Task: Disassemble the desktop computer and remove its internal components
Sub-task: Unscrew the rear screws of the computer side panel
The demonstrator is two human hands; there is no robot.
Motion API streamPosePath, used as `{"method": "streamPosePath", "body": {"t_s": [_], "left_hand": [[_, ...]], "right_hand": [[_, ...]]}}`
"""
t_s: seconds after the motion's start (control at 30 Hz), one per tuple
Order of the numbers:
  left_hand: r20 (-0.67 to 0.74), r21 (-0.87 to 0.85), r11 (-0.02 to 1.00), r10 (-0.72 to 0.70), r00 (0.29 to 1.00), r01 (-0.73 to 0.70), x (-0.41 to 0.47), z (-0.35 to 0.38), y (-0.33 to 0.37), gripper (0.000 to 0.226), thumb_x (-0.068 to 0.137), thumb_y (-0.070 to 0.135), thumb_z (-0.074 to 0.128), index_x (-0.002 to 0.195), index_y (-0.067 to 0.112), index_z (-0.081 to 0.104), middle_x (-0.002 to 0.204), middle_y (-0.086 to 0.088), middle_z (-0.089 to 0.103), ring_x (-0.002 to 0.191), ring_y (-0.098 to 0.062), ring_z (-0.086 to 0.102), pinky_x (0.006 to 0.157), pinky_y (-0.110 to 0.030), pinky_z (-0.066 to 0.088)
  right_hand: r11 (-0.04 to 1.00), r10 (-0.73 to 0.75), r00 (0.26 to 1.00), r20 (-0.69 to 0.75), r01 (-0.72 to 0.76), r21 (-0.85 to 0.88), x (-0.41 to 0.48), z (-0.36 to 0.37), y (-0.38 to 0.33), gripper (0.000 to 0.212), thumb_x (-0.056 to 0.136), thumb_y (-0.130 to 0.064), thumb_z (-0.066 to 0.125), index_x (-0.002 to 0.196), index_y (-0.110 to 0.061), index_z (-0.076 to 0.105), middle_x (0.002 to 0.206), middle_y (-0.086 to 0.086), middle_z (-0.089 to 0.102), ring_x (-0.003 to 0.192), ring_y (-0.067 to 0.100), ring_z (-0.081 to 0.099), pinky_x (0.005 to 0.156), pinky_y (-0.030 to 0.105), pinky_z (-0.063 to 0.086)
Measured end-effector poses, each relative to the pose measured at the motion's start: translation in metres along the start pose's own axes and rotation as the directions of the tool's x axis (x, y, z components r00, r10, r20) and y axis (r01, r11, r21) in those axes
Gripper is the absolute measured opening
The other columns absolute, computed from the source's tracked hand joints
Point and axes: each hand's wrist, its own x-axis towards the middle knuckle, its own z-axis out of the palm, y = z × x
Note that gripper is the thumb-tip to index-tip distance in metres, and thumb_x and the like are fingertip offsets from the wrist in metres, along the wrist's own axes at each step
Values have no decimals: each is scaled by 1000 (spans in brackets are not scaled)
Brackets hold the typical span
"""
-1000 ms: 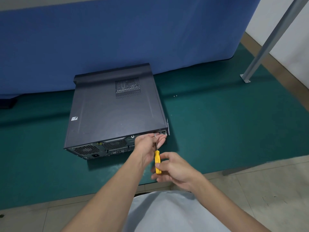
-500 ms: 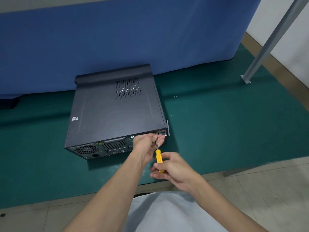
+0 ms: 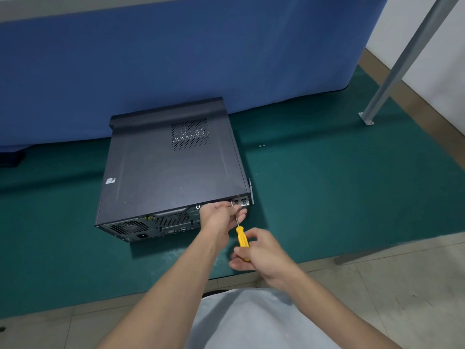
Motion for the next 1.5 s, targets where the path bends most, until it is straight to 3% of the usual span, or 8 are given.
{"method": "streamPosePath", "body": {"t_s": [0.1,0.33,0.57,0.77,0.97,1.2,1.37,1.5], "left_hand": [[-115,156,985,94,989,-75,-2,5,-5,18,83,-14,64,86,2,58,88,-20,69,70,-25,73,63,-29,58],[125,-186,977,-81,989,104,-3,-1,3,18,91,-21,40,96,-6,48,92,-29,64,72,-35,70,61,-36,59],[-55,19,999,27,998,-26,-2,7,-3,18,85,-19,57,95,-4,54,91,-24,67,73,-28,71,61,-28,60],[87,-153,986,-60,994,73,-5,1,4,18,92,-20,41,104,-9,50,90,-28,64,75,-33,69,65,-33,61],[-125,43,998,55,991,-50,0,4,-4,11,85,-14,61,95,-8,61,87,-21,69,72,-25,72,64,-27,59],[-12,-112,994,-12,1000,11,-2,2,-1,17,93,-16,44,101,-5,53,91,-26,66,77,-30,71,65,-29,60],[-34,-19,999,24,999,-25,-4,-2,-2,17,85,-14,61,101,-8,59,90,-24,69,79,-30,73,67,-29,60],[-115,-4,999,31,993,-32,-2,4,-2,16,86,-15,60,100,-7,59,84,-21,69,69,-24,72,58,-24,58]], "right_hand": [[964,-100,990,-101,71,-257,2,6,4,19,88,2,59,101,-9,50,82,14,67,60,21,70,67,36,60],[935,22,945,327,-135,327,-4,-12,-7,11,97,0,48,107,1,51,86,23,65,71,31,68,66,35,57],[971,-87,996,-17,81,-224,4,7,3,8,96,-2,47,103,-6,47,84,14,64,65,26,71,68,37,60],[941,56,959,279,-144,307,0,-4,-4,9,97,-1,48,105,2,51,81,21,65,67,30,66,61,34,56],[990,-43,998,-46,36,-136,6,7,4,9,92,3,52,94,-4,48,75,14,61,54,22,66,63,34,59],[946,54,979,196,-113,302,4,-4,-2,13,99,0,42,105,6,52,87,22,61,68,26,65,65,34,56],[988,-68,995,-77,56,-146,5,9,4,5,94,-4,55,98,-7,54,89,14,64,62,17,68,61,29,57],[996,-27,998,-61,22,-84,8,7,3,10,91,-5,61,98,-4,53,91,15,65,68,22,70,65,33,58]]}}
